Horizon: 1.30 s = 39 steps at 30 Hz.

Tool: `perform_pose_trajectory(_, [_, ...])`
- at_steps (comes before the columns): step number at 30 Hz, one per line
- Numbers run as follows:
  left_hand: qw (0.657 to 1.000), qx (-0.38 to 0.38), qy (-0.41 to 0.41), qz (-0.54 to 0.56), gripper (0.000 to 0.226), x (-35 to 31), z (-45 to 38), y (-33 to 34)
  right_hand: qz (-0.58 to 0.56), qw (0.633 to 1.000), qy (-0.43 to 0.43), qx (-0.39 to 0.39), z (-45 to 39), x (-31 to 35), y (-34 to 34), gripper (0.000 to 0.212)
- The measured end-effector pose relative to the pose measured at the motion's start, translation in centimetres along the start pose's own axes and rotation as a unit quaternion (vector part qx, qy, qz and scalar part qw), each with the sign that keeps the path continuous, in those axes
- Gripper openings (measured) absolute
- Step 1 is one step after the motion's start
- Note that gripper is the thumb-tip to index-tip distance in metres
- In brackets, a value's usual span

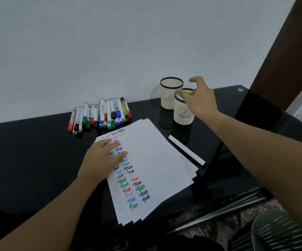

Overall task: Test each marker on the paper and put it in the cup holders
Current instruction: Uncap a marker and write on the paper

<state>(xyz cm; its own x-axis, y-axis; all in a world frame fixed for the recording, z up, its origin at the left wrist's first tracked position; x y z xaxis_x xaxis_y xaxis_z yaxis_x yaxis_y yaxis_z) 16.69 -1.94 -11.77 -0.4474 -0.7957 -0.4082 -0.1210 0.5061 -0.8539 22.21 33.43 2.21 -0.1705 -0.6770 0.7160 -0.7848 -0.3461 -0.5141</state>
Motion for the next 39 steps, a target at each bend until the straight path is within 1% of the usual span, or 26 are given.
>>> perform_pose_trajectory(3, [1.0,-0.008,-0.026,0.014,0.081,-0.3,0.1,-0.3,0.013,0.997,-0.063,-0.048,1.1,1.3,-0.3,0.052])
perform_pose_trajectory(5, [0.999,-0.017,-0.034,0.024,0.071,-0.7,0.3,-0.5,0.025,0.991,-0.117,-0.065,2.4,2.3,-0.2,0.042])
perform_pose_trajectory(6, [0.999,-0.024,-0.037,0.031,0.067,-0.8,0.2,-0.6,0.026,0.988,-0.142,-0.061,3.1,2.9,0.0,0.034])
perform_pose_trajectory(8, [0.998,-0.02,-0.045,0.039,0.065,-0.7,-0.1,-0.7,0.022,0.982,-0.184,-0.034,4.9,3.7,0.9,0.017])
perform_pose_trajectory(9, [0.998,-0.013,-0.046,0.041,0.064,-0.7,-0.2,-0.9,0.019,0.979,-0.203,-0.015,5.7,4.0,1.5,0.012])
perform_pose_trajectory(11, [0.999,-0.004,-0.038,0.036,0.06,-0.6,-0.6,-1.4,0.022,0.97,-0.238,0.043,7.3,4.2,3.3,0.011])
perform_pose_trajectory(13, [0.999,0.007,-0.026,0.029,0.058,-0.5,-0.8,-1.8,0.057,0.957,-0.256,0.122,8.5,3.9,5.4,0.013])
perform_pose_trajectory(17, [0.999,0.014,-0.018,0.042,0.059,-0.1,-0.7,-2.0,0.126,0.93,-0.227,0.259,10.0,2.7,9.0,0.022])
perform_pose_trajectory(19, [0.998,0.002,-0.021,0.053,0.059,0.2,-0.4,-1.7,0.132,0.923,-0.214,0.293,10.2,2.5,10.5,0.029])
perform_pose_trajectory(23, [0.997,-0.032,-0.034,0.066,0.056,0.3,-0.3,-1.4,0.129,0.927,-0.218,0.277,9.3,2.5,13.0,0.039])
perform_pose_trajectory(27, [0.997,-0.031,-0.028,0.065,0.056,0.4,-0.5,-1.2,0.142,0.931,-0.2,0.272,7.9,3.1,15.6,0.051])
perform_pose_trajectory(30, [0.997,-0.038,-0.025,0.067,0.056,0.3,-0.5,-1.2,0.138,0.934,-0.189,0.269,7.0,3.5,17.1,0.052])
perform_pose_trajectory(35, [0.996,-0.047,-0.021,0.068,0.055,0.6,-0.5,-1.1,0.187,0.926,-0.159,0.285,5.7,3.6,19.1,0.052])
perform_pose_trajectory(39, [0.997,-0.049,-0.018,0.065,0.055,0.5,-0.7,-1.1,0.22,0.915,-0.168,0.292,5.6,3.3,19.7,0.056])
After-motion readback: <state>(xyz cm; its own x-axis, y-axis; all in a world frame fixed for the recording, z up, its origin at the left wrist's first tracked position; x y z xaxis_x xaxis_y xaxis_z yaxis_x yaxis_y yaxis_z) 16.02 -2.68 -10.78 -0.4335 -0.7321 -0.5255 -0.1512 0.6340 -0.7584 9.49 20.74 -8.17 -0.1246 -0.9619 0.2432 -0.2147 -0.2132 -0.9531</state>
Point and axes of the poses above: each hand's wrist, its own z-axis away from the middle knuckle, its own y-axis out of the palm, x = y × z, the point moved 2 cm from there along -z, towards the middle knuckle, and after that the axes turned 13 degrees about -x, right-handed, at the moved point
